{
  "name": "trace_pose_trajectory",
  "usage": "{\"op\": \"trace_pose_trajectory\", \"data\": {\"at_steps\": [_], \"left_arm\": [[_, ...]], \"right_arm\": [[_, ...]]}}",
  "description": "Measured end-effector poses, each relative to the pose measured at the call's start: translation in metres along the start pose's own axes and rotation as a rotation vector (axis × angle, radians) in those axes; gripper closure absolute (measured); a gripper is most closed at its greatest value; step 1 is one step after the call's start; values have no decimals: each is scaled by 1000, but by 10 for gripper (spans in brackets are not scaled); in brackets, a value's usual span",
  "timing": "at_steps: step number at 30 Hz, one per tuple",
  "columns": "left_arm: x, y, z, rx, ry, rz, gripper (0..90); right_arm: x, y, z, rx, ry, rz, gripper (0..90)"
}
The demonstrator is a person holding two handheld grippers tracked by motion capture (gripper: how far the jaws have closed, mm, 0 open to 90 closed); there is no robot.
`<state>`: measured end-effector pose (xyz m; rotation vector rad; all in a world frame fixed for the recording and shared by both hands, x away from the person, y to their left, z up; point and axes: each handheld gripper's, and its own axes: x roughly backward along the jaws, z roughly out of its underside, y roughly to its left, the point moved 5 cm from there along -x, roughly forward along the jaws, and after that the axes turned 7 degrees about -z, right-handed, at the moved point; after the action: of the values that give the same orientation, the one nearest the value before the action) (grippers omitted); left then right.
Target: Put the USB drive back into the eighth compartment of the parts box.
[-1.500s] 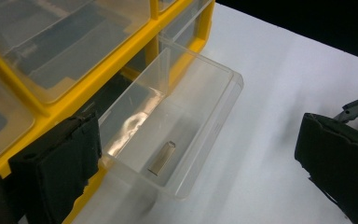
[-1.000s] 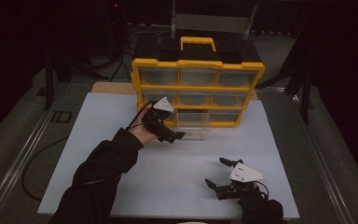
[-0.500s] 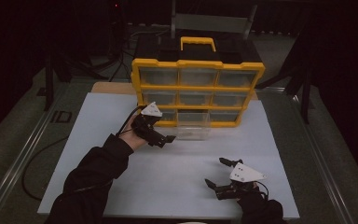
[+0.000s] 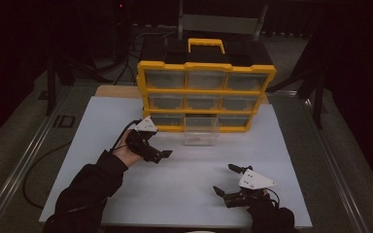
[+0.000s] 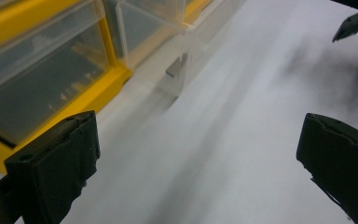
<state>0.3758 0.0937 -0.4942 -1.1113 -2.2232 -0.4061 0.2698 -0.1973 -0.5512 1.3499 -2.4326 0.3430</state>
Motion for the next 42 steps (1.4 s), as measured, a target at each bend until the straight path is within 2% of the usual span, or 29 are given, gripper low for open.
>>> {"op": "trace_pose_trajectory", "data": {"at_steps": [8,17,19,29,38,42], "left_arm": [[14,1,22,4,-7,-3,3],[27,4,45,42,-14,-7,3],[30,5,50,38,-9,-19,3],[43,4,78,68,-22,-16,4],[52,2,99,95,-34,-33,3],[56,1,107,92,-31,-52,4]], "right_arm": [[0,0,0,0,2,0,92],[-1,1,0,1,8,3,92],[-1,1,0,2,9,2,92],[-2,1,0,0,8,2,92],[-3,0,1,1,19,5,92],[-3,1,1,0,17,3,92]]}}
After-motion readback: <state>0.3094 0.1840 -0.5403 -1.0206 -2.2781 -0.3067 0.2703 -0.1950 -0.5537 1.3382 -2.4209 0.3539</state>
